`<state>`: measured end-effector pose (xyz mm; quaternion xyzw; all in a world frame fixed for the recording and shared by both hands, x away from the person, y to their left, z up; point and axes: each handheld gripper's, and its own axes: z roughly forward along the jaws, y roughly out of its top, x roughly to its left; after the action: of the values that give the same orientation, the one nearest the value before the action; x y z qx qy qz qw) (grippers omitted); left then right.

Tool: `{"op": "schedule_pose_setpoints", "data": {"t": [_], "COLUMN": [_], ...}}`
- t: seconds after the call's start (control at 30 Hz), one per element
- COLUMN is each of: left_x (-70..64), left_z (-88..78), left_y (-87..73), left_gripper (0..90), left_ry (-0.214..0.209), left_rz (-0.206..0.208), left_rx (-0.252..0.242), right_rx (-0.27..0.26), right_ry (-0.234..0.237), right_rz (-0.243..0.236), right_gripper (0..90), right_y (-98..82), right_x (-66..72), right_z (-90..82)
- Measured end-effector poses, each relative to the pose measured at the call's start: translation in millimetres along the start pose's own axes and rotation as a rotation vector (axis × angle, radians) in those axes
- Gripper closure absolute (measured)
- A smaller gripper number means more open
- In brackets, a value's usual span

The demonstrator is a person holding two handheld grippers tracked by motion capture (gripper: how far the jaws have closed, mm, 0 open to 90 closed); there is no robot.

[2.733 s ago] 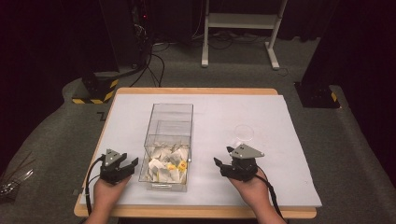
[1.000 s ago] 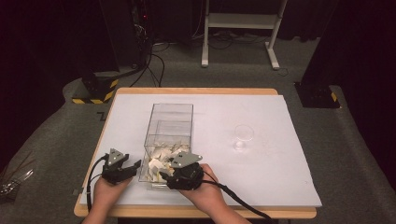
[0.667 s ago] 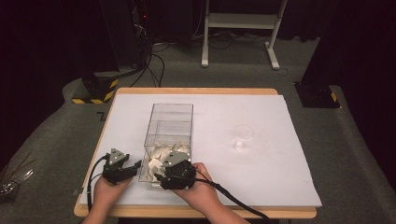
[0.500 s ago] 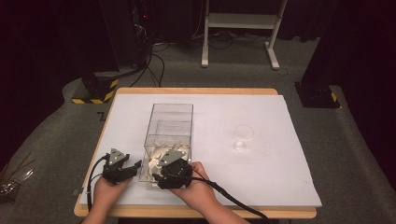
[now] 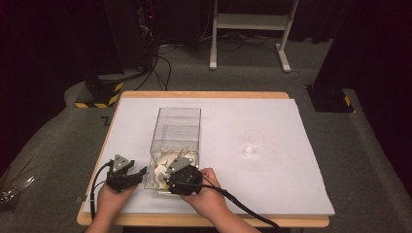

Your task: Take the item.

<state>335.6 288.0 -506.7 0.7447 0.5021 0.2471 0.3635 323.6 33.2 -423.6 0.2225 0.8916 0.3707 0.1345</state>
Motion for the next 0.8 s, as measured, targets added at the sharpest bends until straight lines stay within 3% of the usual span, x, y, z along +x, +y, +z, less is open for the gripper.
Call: {"op": "schedule_pose_setpoints", "data": {"t": [0.27, 0.63, 0.8], "left_x": [-0.2, -0.5, -0.4], "left_z": [0.1, 0.0, 0.2], "left_y": [0.1, 0.2, 0.2], "left_gripper": [39.4, 39.4, 39.4], "left_ry": [0.003, 0.005, 0.004], "left_rz": [0.003, 0.009, 0.011], "left_rx": [0.003, 0.004, 0.003], "right_rx": [-0.012, -0.017, -0.027], "right_ry": [0.024, 0.06, 0.064], "right_rz": [0.021, 0.034, 0.04], "right_gripper": [69.0, 88.2, 90.0], "right_y": [-8.7, -16.0, -17.7], "right_x": [-8.1, -8.0, -8.0], "right_z": [-9.2, -12.7, -14.1]}}
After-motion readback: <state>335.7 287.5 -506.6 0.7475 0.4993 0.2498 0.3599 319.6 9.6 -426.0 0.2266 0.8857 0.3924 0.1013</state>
